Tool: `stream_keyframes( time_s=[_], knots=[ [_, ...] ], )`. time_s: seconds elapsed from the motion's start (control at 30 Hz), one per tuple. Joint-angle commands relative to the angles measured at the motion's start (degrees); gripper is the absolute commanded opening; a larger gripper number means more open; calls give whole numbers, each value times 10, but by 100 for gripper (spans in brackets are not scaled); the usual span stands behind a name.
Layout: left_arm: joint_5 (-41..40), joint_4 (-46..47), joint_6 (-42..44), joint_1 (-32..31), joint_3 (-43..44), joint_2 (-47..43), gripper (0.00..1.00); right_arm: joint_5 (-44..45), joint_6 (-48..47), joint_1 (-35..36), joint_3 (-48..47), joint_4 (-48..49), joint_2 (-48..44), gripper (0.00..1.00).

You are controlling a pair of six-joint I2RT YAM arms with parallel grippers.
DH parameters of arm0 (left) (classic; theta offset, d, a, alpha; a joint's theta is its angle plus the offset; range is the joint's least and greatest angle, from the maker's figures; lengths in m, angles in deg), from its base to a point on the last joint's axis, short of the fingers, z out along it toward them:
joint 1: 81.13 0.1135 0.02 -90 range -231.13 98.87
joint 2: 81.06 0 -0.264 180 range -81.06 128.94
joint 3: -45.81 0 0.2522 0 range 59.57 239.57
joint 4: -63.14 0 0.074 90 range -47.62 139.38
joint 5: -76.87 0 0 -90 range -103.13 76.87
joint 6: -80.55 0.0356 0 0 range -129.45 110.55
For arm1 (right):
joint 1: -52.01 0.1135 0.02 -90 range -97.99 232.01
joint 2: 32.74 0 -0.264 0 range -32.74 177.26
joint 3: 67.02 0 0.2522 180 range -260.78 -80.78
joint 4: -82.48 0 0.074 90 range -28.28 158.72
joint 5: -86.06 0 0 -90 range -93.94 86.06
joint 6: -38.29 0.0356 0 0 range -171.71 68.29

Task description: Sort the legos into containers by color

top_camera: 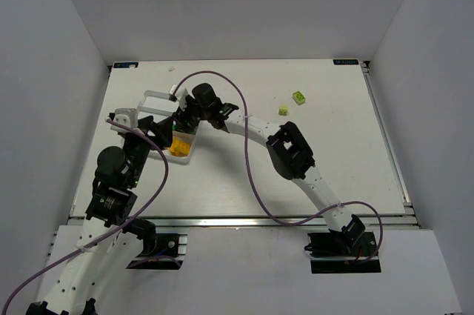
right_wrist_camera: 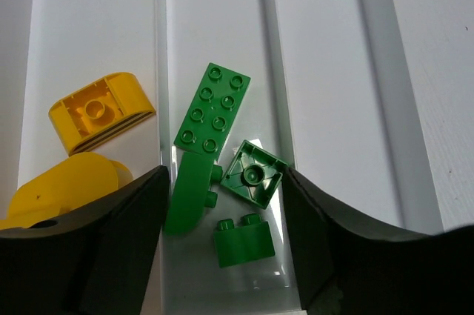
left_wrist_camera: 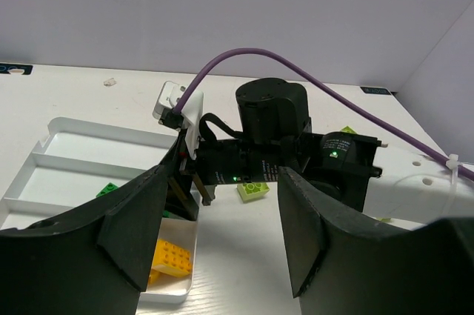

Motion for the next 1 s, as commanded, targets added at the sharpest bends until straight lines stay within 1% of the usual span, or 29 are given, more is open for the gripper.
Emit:
stream_keyframes(
  time_s=[0.0,0.13,0.2,0.23,0.27,0.3,0.33,0.37,0.4,0.43,0.47,0.5,0.53,0.57,0.6,0.63,0.67,0.7,0.73,0.77,0.8,0.83,0.87,0.9,0.97],
  knots=[
    [10,5,4,3,1,-2,71,-5,7,1,-14,31,-22,70],
    [32,11,5,3,-1,7,71,-2,14,-3,-12,22,-50,71],
    [50,15,6,3,-3,13,66,8,17,-7,-5,14,-83,71],
    [62,19,6,3,-3,22,61,13,20,-12,0,10,-96,71],
    [93,22,5,3,-3,28,55,17,24,-14,3,-16,-111,71],
    [106,25,7,3,-3,34,38,32,29,-19,9,-30,-142,71],
    [120,26,8,3,-2,49,31,41,38,-30,28,-43,-161,71],
    [145,28,8,3,0,57,21,43,39,-35,43,-71,-183,66],
    [157,30,9,3,0,66,19,38,36,-45,62,-82,-229,62],
    [170,33,9,3,2,74,17,38,33,-56,103,-94,-256,55],
    [197,37,7,3,2,94,17,29,33,-64,127,-119,-280,36],
    [208,42,6,3,3,106,18,5,31,-82,146,-136,-329,26],
    [218,42,3,3,3,120,21,-9,33,-104,187,-152,-352,17],
    [234,42,-4,3,6,151,26,-57,37,-127,210,-187,-396,2],
    [241,42,-11,3,9,171,40,-89,36,-142,231,-206,-418,1],
    [248,59,-19,-3,14,191,47,-130,32,-154,254,-228,-436,2],
    [260,54,-23,-9,36,217,53,-168,9,-192,288,-257,-449,14],
    [285,28,-37,-9,52,274,59,-238,-6,-205,304,-328,-472,30],
    [295,20,-49,-9,68,309,67,-272,-21,-214,319,-362,-480,48],
    [301,7,-56,-14,102,338,69,-299,-32,-242,354,-398,-487,67],
    [300,-13,-66,-14,115,390,71,-356,-62,-250,375,-425,-505,73],
    [296,-18,-73,-23,128,414,72,-382,-73,-266,398,-457,-516,79],
    [293,-21,-77,-23,140,435,74,-404,-79,-274,424,-461,-528,85],
    [291,-28,-79,-39,162,473,75,-444,-99,-289,478,-459,-558,86],
    [275,-34,-72,-53,190,508,77,-463,-102,-308,535,-417,-592,85]
  ],
)
